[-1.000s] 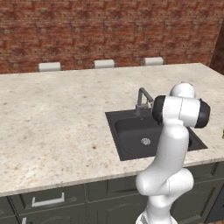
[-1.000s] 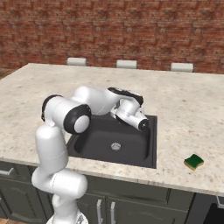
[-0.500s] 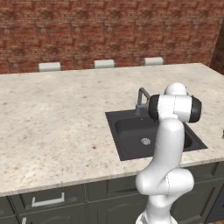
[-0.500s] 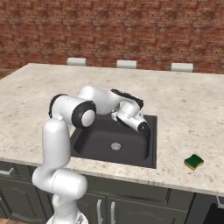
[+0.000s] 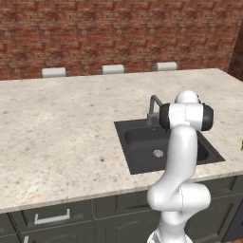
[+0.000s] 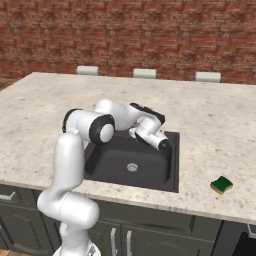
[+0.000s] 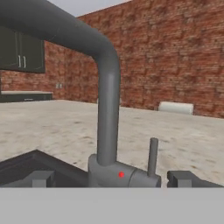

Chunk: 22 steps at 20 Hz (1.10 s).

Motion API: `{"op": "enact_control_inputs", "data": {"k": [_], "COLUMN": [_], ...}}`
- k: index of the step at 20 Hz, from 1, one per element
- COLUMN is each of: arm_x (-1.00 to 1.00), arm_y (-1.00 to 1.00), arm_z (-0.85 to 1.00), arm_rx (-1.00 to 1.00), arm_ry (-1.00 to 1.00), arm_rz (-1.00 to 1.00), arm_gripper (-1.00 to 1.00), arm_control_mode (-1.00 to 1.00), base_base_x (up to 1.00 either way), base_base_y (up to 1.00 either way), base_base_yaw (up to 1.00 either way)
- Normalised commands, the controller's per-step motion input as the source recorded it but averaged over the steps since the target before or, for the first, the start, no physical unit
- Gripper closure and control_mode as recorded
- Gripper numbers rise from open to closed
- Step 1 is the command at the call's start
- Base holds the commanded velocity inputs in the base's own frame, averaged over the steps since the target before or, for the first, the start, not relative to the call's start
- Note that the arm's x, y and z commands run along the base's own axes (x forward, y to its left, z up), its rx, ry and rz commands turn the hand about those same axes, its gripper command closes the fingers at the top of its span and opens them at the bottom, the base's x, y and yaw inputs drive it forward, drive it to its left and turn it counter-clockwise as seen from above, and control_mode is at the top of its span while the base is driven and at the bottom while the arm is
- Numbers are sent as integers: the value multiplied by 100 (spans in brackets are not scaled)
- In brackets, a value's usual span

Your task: Soak the sponge with water for a few seconds and then drop it inside the sink.

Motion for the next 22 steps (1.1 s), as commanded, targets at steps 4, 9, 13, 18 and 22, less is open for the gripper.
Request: {"op": "enact_control_inputs", "data": {"k": [4, 9, 13, 18, 22], "arm_x": [15, 17, 22, 26, 22], "arm_y": [0, 0, 0, -2, -13], "arm_z": [0, 0, -1, -3, -5], "arm_rx": [0, 0, 0, 0, 0], "arm_ry": [-2, -2, -2, -2, -1], "arm_rz": [0, 0, 0, 0, 0], "arm_gripper": [-100, -100, -100, -100, -100], "arm_control_mode": [-100, -100, -100, -100, -100], "base_base_x": [0, 0, 0, 0, 0], "base_base_y": [0, 0, 0, 0, 0], "base_base_yaw": [0, 0, 0, 0, 0]}}
